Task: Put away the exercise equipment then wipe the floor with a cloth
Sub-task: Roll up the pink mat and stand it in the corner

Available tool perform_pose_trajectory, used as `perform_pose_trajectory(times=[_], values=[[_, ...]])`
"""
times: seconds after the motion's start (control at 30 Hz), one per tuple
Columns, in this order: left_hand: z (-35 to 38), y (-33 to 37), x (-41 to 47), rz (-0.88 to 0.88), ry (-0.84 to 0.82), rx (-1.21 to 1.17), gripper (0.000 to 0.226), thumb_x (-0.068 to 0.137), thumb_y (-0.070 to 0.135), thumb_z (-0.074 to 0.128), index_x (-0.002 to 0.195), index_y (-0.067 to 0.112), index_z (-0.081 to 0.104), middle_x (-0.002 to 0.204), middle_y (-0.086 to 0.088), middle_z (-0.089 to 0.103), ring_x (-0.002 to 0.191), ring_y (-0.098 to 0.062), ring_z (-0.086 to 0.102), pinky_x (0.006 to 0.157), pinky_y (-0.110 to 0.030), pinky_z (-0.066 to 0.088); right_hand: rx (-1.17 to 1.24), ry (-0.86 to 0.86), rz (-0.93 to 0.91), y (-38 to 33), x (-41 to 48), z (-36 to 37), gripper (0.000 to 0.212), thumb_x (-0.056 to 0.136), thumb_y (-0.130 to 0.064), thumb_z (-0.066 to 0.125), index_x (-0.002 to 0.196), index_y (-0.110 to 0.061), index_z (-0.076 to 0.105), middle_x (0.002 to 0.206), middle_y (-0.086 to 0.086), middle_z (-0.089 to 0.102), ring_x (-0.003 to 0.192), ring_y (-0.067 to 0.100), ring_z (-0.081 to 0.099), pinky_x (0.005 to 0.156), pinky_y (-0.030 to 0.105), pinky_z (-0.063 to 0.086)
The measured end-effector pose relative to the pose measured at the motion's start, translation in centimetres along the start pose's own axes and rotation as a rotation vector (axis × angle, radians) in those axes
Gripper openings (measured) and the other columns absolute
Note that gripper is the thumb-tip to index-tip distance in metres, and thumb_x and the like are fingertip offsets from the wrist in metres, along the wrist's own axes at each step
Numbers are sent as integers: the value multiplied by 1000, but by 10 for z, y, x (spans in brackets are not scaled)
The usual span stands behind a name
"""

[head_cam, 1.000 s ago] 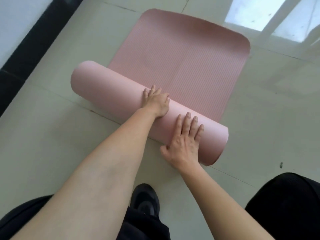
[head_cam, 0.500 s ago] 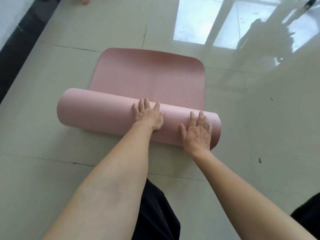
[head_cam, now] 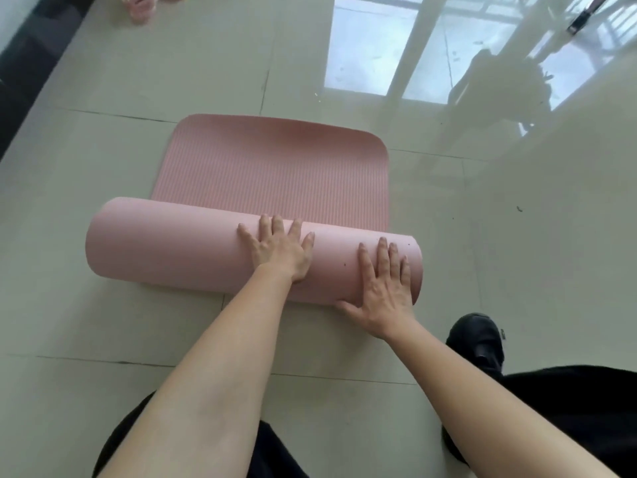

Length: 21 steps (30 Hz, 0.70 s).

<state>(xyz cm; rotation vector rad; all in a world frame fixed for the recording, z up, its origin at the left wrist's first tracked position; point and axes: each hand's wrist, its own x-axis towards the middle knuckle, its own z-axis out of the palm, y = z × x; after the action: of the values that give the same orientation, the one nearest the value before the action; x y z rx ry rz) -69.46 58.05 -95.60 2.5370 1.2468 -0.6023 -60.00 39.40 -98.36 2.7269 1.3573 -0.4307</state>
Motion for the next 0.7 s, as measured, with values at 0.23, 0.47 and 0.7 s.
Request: perform_pose_trajectory(times=[0.23,0.47,0.7], values=[[-10,-10,2,-14,66,-34,63,99,58,10,156,33,4,164,-13,1,151,-31,-4,113,-69,3,2,-11,-126,6,55,-31,118,81,-56,64,157,-12,-15,165,17,-17,152,34,-19,121,54,-13],[13,-11,4,4,138,54,121,69,94,26,153,21,-21,160,-15,-22,146,-39,-22,108,-67,-16,-5,-63,-208,21,107,-40,129,67,-71,62,157,-19,-15,166,14,-11,153,35,-12,122,56,-3],[0,-23,30,61,77,282,133,65,54,78,151,29,-20,163,-7,-1,150,-34,1,114,-66,8,-199,-63,-260,25,127,-43,130,68,-29,81,155,-24,-15,161,17,12,150,37,14,120,54,13]])
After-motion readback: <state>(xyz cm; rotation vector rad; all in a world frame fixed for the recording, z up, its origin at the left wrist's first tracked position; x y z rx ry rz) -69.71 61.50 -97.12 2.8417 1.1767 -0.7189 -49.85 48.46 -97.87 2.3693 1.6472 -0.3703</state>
